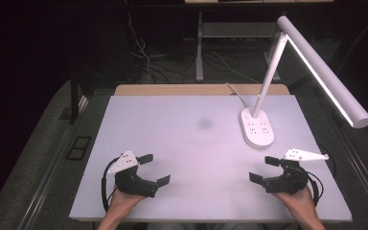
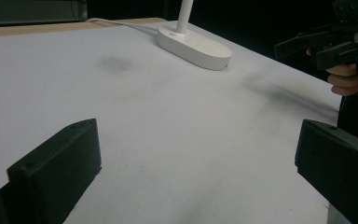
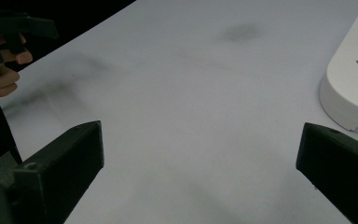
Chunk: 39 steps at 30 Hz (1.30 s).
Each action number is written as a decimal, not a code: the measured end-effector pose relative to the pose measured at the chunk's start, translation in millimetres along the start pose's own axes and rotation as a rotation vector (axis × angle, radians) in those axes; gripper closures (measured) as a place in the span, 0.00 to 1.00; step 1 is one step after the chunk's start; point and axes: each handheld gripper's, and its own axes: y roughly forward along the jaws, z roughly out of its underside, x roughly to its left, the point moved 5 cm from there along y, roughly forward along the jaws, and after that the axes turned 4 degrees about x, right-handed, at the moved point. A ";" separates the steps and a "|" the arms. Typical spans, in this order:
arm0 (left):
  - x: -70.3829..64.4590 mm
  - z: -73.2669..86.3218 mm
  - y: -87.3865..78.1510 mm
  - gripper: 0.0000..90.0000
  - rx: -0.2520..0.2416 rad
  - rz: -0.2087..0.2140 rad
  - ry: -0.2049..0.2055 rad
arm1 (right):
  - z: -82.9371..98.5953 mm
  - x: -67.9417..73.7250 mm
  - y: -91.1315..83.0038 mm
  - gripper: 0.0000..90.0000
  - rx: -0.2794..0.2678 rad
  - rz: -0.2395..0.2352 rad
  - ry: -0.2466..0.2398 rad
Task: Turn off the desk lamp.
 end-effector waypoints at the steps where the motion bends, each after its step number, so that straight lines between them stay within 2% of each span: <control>1: 0.0 0.0 0.0 0.00 0.000 0.000 0.000 | 0.0 -0.1 0.0 0.01 0.001 -0.002 0.002; 5: -0.1 0.3 -0.2 0.00 0.001 -0.003 -0.002 | 0.4 0.4 1.3 0.01 0.017 0.008 -0.002; 17: 0.4 1.9 2.1 0.00 0.015 0.005 -0.008 | 2.7 6.4 1.0 0.01 0.048 -0.016 -0.022; 24: 2.6 2.3 3.3 0.00 0.023 0.005 -0.007 | 2.7 8.9 0.3 0.01 0.064 -0.030 -0.014; 39: 1.8 2.5 2.4 0.00 0.018 0.002 -0.015 | -5.8 8.9 -4.8 0.01 0.090 -0.027 -0.007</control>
